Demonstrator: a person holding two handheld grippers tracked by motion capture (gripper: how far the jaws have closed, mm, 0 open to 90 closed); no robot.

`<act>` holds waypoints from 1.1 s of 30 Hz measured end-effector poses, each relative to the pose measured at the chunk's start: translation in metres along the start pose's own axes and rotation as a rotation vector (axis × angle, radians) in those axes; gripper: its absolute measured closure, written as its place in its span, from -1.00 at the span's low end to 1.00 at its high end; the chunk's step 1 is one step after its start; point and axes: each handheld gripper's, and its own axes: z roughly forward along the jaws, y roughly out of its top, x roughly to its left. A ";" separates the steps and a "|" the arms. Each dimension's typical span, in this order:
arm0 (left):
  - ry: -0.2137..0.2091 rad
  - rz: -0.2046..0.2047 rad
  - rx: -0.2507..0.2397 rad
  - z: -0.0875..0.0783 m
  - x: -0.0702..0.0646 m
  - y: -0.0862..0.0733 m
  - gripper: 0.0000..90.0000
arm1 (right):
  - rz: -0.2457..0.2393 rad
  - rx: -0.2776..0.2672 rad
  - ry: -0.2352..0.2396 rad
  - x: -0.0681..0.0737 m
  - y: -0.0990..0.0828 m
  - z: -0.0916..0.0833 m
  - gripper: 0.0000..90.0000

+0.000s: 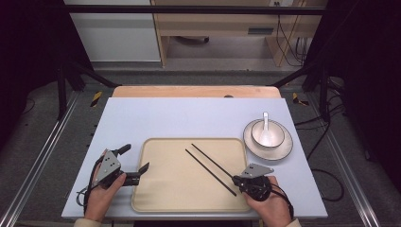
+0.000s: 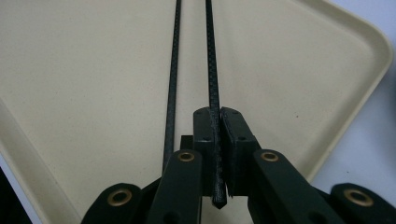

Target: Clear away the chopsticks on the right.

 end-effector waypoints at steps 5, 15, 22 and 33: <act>-0.007 0.000 0.001 0.002 -0.001 0.000 -0.85 | 0.003 0.010 0.017 0.001 0.000 0.004 0.89; -0.014 -0.003 -0.005 0.002 -0.003 0.001 -0.85 | -0.013 0.043 0.045 0.009 -0.001 0.016 0.88; -0.028 -0.002 -0.007 0.001 -0.003 0.002 -0.85 | -0.010 0.006 0.060 0.011 -0.004 0.010 0.69; -0.069 -0.009 0.075 0.003 -0.004 0.004 -0.85 | 0.042 -0.105 0.030 -0.004 -0.005 0.005 -0.05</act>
